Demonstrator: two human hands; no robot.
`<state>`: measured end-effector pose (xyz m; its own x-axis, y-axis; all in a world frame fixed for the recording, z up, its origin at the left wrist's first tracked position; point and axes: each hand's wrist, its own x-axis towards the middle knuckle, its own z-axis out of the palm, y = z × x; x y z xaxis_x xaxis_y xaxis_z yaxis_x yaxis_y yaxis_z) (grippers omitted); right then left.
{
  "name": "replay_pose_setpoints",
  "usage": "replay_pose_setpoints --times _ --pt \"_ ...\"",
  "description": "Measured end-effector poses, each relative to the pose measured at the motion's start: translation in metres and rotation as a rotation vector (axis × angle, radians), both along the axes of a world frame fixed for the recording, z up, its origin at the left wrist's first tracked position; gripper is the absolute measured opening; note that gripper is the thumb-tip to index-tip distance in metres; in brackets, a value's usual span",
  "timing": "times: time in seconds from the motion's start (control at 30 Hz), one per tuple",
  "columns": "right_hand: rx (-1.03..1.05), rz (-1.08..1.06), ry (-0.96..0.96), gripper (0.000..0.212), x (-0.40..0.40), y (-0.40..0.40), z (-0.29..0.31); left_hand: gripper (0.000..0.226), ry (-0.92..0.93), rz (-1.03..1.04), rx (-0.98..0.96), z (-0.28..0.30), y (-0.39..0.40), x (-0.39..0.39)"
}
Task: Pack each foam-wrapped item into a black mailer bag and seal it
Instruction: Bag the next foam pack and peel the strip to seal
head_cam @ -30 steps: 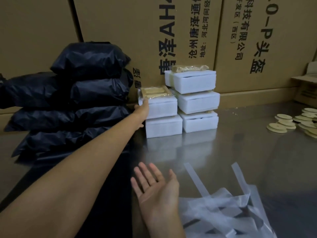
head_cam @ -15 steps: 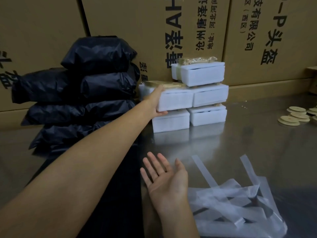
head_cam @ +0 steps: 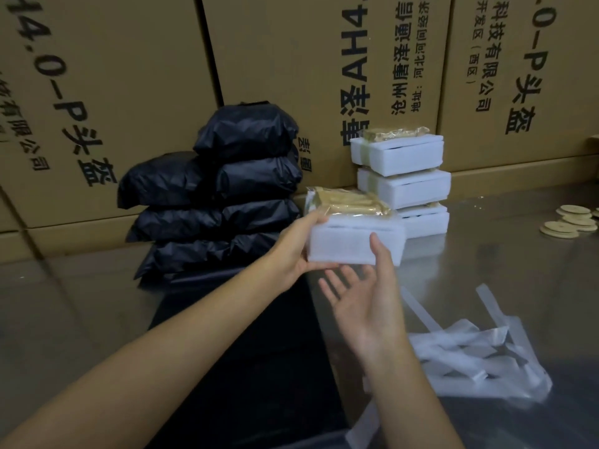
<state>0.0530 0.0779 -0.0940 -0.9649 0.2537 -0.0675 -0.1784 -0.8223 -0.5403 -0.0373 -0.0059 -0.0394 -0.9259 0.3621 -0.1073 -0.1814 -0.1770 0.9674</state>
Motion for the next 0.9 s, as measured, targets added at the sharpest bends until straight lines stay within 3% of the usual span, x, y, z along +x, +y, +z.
replay_pose_setpoints --times 0.2,0.3,0.47,0.53,0.63,0.67,0.73,0.9 --pt "0.146 -0.054 0.035 0.052 0.033 -0.015 0.017 0.036 0.003 -0.039 0.169 -0.016 -0.048 0.066" --pt "0.120 -0.005 0.033 0.049 0.051 -0.023 0.023 0.048 0.075 -0.075 0.138 -0.020 -0.068 0.092" --pt "0.106 -0.037 -0.112 0.042 0.080 -0.036 0.034 0.060 0.181 -0.241 -0.340 -0.014 -0.119 0.118" --pt "0.113 -0.061 -0.175 0.042 0.093 -0.036 0.033 0.064 0.281 -0.346 -0.652 -0.016 -0.153 0.124" --pt "0.119 -0.092 -0.208 0.045 0.114 -0.031 0.022 0.071 0.486 -0.447 -1.274 -0.040 -0.208 0.128" --pt "0.123 -0.093 -0.215 0.046 0.120 -0.030 0.019 0.073 0.485 -0.440 -1.365 -0.049 -0.224 0.131" --pt "0.141 -0.085 -0.236 0.050 0.133 -0.027 0.017 0.064 0.473 -0.337 -1.315 -0.064 -0.249 0.141" --pt "0.173 -0.099 -0.275 0.048 0.155 -0.028 0.019 0.033 0.821 -0.030 -1.262 -0.086 -0.274 0.156"
